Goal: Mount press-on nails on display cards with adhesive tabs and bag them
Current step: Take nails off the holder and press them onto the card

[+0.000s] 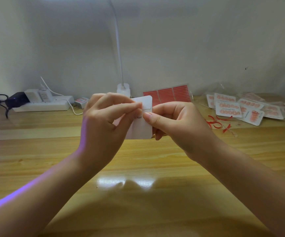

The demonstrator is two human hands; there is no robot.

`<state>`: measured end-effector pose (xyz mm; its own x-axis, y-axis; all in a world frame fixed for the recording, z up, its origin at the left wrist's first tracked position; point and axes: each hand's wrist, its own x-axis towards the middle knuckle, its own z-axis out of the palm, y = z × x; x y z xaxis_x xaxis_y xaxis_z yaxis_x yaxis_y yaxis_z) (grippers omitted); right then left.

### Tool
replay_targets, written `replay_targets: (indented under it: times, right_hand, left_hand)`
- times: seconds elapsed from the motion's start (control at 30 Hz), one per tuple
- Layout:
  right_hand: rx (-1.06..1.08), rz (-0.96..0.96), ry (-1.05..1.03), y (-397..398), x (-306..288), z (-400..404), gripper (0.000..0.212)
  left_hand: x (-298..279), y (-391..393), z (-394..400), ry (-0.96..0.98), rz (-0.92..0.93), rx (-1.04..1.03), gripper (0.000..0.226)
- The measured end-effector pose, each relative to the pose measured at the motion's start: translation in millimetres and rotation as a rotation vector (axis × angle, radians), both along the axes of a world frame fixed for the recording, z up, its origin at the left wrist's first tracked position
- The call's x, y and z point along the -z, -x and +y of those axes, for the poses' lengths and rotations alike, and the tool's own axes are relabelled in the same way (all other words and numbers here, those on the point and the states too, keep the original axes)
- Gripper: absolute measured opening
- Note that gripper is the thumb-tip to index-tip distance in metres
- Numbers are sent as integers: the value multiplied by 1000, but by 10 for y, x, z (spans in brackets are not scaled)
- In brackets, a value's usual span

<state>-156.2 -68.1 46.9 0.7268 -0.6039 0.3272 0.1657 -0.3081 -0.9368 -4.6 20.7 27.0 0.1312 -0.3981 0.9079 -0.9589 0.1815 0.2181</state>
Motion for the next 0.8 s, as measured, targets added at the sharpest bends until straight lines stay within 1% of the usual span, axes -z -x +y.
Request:
replay_targets:
  times: [0.13, 0.37, 0.47, 0.5, 0.57, 0.6, 0.63, 0.67, 0.7, 0.73, 0.8]
  right_hand:
    - [-2, 0, 0, -6, 17, -5, 11]
    - [7, -6, 5, -13, 36, -24, 11]
    - [30, -18, -38, -27, 48, -39, 11]
    - [47, -26, -53, -31, 51, -52, 11]
    - [68, -43, -82, -28, 51, -78, 10]
    - [70, -51, -94, -25, 55, -93, 10]
    - [70, -56, -104, -24, 62, -107, 10]
    - [70, -56, -113, -25, 70, -119, 11]
    - [69, -49, -121, -28, 81, -133, 11]
    - [66, -36, -132, -32, 94, -147, 11]
    - [56, 0, -151, -38, 125, -191, 13]
  left_hand:
    - [-8, 7, 9, -5, 49, 20, 13]
    - [0, 16, 14, -52, 23, -11, 17]
    - [-15, 41, 24, -102, 112, 59, 23]
    - [-21, 57, 25, -101, 162, 85, 27]
    - [-35, 71, 23, -85, 296, 101, 44]
    - [-43, 70, 17, -93, 412, 128, 53]
    - [-57, 69, 12, -111, 566, 191, 59]
    - [-74, 70, 6, -128, 739, 290, 63]
    - [-83, 60, -3, -138, 896, 386, 61]
    - [-88, 48, -13, -141, 1008, 443, 52]
    - [-85, 41, -26, -147, 1099, 467, 40]
